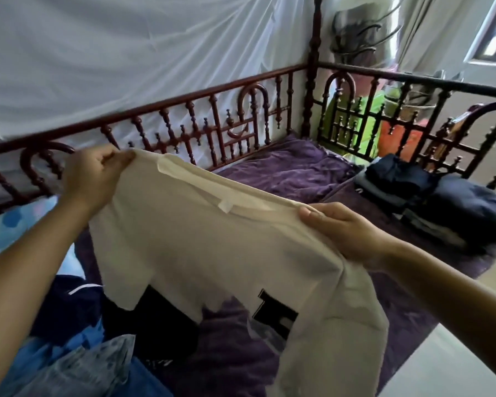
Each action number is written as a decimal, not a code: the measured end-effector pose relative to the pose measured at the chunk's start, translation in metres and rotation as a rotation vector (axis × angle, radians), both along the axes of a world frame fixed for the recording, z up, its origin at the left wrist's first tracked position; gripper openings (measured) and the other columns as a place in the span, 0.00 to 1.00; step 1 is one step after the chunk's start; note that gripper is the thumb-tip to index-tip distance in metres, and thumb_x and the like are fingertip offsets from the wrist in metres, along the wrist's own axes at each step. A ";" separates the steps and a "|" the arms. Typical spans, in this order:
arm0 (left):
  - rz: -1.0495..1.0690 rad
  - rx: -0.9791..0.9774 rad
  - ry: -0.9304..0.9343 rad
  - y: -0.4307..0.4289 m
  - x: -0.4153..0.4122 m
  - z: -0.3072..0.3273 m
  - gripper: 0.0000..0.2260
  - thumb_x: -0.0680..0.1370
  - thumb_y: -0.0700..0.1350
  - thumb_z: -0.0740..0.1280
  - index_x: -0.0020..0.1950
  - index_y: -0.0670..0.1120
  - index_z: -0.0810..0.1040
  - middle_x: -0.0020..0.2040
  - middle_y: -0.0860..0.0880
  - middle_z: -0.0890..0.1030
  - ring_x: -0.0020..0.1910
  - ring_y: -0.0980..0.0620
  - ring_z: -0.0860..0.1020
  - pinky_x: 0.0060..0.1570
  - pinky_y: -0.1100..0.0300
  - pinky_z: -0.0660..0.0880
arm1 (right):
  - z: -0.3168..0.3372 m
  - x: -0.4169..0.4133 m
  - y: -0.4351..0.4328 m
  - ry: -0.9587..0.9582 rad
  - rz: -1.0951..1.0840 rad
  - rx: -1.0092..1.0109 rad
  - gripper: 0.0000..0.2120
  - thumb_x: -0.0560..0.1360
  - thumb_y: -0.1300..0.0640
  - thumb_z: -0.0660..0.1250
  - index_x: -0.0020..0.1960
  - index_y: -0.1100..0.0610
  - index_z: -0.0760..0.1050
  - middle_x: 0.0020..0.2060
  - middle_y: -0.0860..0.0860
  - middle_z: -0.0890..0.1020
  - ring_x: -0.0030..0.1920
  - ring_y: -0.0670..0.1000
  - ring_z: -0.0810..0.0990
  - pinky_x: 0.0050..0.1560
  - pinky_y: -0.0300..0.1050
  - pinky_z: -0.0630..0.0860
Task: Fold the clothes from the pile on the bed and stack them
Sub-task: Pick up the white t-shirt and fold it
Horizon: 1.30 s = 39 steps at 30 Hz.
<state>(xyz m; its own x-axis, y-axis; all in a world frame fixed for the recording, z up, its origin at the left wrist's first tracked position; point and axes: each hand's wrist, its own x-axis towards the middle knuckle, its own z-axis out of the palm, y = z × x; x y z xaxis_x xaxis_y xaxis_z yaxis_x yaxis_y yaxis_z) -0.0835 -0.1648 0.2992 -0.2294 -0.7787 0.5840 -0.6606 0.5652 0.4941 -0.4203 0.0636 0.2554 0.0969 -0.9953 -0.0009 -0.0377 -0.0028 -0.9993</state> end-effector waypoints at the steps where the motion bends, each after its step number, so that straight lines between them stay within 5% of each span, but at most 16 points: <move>1: -0.007 -0.021 -0.059 -0.005 -0.018 -0.002 0.20 0.77 0.59 0.62 0.41 0.43 0.78 0.32 0.42 0.76 0.34 0.51 0.74 0.37 0.54 0.68 | -0.010 -0.013 0.002 0.004 -0.048 0.014 0.19 0.77 0.49 0.61 0.57 0.62 0.80 0.48 0.58 0.83 0.45 0.54 0.80 0.46 0.47 0.78; 6: -0.033 -0.042 -0.337 -0.033 -0.144 -0.043 0.12 0.81 0.52 0.60 0.46 0.45 0.76 0.42 0.40 0.81 0.43 0.38 0.78 0.40 0.51 0.71 | -0.083 -0.087 0.014 0.184 -0.257 0.063 0.25 0.77 0.46 0.59 0.52 0.70 0.75 0.38 0.53 0.77 0.40 0.51 0.73 0.41 0.49 0.71; 11: -0.145 0.054 -0.491 -0.055 -0.290 -0.114 0.10 0.81 0.52 0.59 0.49 0.48 0.76 0.48 0.42 0.82 0.48 0.39 0.78 0.42 0.50 0.72 | -0.174 -0.190 0.011 0.405 -0.495 0.134 0.19 0.78 0.45 0.58 0.34 0.56 0.68 0.29 0.43 0.68 0.32 0.43 0.65 0.33 0.43 0.65; 19: -0.220 0.238 -0.562 -0.109 -0.536 -0.268 0.10 0.81 0.53 0.58 0.48 0.50 0.75 0.50 0.47 0.82 0.49 0.40 0.78 0.41 0.53 0.64 | -0.340 -0.400 -0.032 0.487 -0.654 0.423 0.20 0.80 0.44 0.56 0.37 0.57 0.70 0.29 0.44 0.73 0.33 0.44 0.71 0.38 0.49 0.71; 25: -0.315 0.473 -0.427 -0.134 -0.684 -0.371 0.06 0.79 0.45 0.63 0.50 0.44 0.77 0.50 0.42 0.79 0.50 0.39 0.77 0.48 0.48 0.73 | -0.431 -0.538 -0.062 0.575 -0.772 0.681 0.20 0.81 0.47 0.57 0.34 0.56 0.70 0.30 0.47 0.74 0.35 0.50 0.73 0.35 0.48 0.67; 27: -0.276 0.567 -0.333 -0.139 -0.694 -0.389 0.06 0.78 0.43 0.64 0.52 0.44 0.77 0.47 0.44 0.79 0.47 0.42 0.77 0.48 0.52 0.73 | -0.449 -0.567 -0.069 0.619 -0.735 0.801 0.17 0.80 0.47 0.57 0.37 0.55 0.73 0.34 0.49 0.77 0.40 0.55 0.77 0.36 0.47 0.67; 31: -0.139 0.757 -0.337 -0.130 -0.632 -0.416 0.07 0.76 0.40 0.66 0.52 0.42 0.78 0.43 0.42 0.80 0.44 0.42 0.78 0.45 0.52 0.73 | -0.458 -0.581 -0.094 0.886 -0.590 1.031 0.16 0.77 0.46 0.60 0.62 0.51 0.74 0.55 0.55 0.80 0.56 0.60 0.77 0.46 0.47 0.70; 39: 0.338 1.225 -0.584 -0.061 -0.427 -0.473 0.10 0.77 0.42 0.65 0.57 0.43 0.77 0.57 0.42 0.79 0.56 0.41 0.77 0.53 0.53 0.74 | -0.452 -0.465 -0.238 1.096 0.050 0.477 0.19 0.76 0.52 0.64 0.66 0.51 0.71 0.62 0.52 0.74 0.63 0.55 0.73 0.55 0.48 0.73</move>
<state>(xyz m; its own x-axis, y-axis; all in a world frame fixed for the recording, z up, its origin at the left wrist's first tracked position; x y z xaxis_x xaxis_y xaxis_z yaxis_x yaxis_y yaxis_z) -0.5102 -0.2257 -0.1737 0.0985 -0.7839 -0.6130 -0.9557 -0.2462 0.1613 -0.8854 -0.1745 -0.1965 -0.1470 -0.8675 -0.4751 -0.8808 0.3334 -0.3362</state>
